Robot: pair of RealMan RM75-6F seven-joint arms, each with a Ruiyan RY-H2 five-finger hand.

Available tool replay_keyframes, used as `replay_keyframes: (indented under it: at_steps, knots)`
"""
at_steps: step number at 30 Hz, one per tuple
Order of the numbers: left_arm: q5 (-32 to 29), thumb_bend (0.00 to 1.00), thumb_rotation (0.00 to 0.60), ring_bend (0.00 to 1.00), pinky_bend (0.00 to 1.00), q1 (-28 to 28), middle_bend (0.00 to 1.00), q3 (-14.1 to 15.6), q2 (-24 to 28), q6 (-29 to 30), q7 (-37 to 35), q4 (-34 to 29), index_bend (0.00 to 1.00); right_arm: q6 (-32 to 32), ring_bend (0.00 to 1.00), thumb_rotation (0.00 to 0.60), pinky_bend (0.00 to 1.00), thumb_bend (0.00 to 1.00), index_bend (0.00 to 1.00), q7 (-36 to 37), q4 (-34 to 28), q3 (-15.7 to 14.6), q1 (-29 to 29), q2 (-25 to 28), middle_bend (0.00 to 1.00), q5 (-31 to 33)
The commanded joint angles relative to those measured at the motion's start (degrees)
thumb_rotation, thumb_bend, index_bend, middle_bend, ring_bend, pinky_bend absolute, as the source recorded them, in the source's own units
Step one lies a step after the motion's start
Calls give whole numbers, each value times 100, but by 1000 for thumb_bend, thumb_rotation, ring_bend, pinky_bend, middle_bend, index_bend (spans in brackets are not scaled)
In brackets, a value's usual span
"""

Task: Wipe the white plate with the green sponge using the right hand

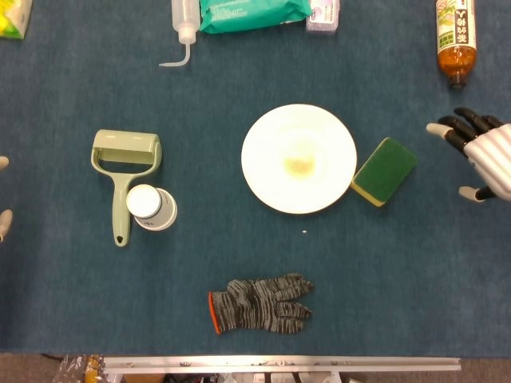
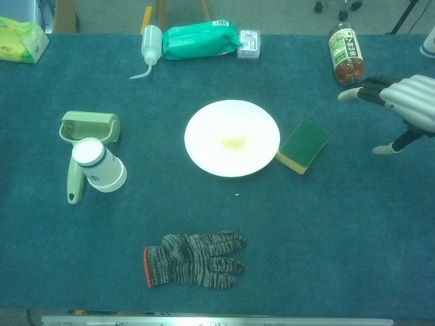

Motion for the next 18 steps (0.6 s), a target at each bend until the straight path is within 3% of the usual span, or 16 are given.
replay_keyframes:
  at_steps: [1, 18]
  knots:
    - [-8, 269, 600, 176, 339, 1, 186, 2, -14, -10, -17, 23, 235, -166, 100, 600, 277, 0, 172, 15, 99, 8, 116, -92, 179, 114]
    - [-5, 268, 600, 176, 339, 9, 187, 32, -143, -60, -307, 285, 235, -887, 100, 600, 277, 0, 172, 139, 455, 193, 892, -505, 179, 342]
